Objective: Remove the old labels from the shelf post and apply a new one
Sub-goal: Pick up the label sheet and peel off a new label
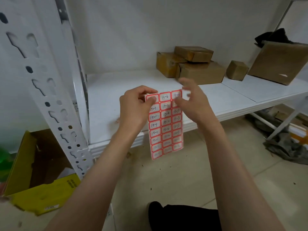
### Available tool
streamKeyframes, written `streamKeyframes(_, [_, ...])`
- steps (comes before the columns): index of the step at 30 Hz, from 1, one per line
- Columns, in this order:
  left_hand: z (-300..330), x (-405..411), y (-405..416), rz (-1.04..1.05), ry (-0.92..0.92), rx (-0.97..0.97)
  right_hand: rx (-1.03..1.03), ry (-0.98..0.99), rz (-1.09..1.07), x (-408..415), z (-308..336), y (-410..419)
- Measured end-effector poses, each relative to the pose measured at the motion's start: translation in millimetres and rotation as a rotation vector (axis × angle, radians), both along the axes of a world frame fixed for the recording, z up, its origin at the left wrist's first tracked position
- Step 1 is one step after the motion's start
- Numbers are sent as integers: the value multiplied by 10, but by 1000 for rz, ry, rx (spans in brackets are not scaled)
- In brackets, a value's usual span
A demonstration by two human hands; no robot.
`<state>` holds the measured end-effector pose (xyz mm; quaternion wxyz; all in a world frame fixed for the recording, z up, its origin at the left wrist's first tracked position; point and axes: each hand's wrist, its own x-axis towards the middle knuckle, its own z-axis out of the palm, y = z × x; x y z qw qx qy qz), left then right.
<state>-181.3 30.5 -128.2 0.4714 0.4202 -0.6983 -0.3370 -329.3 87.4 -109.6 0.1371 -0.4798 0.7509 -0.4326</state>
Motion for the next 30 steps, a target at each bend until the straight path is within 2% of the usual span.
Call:
streamKeyframes(3, [12,-17,67,-57,-89,-125,-73,210,130,60,71,16])
streamKeyframes(5, [18,-19,90,-64,-137,-177,-23,228,183,76,68,16])
streamKeyframes(12, [29,4,93,13,-203,-223,-26,30,176,136,19,0])
streamKeyframes(17, [-11,1,32,131,-363,-286,-43,-129,106,182,9,-7])
streamKeyframes(22, [39,29,59,99,-302,-245,-27,-292,102,160,38,-4])
streamKeyframes(30, [97,74,96,66,-213,-166,-30,-363,158,117,38,14])
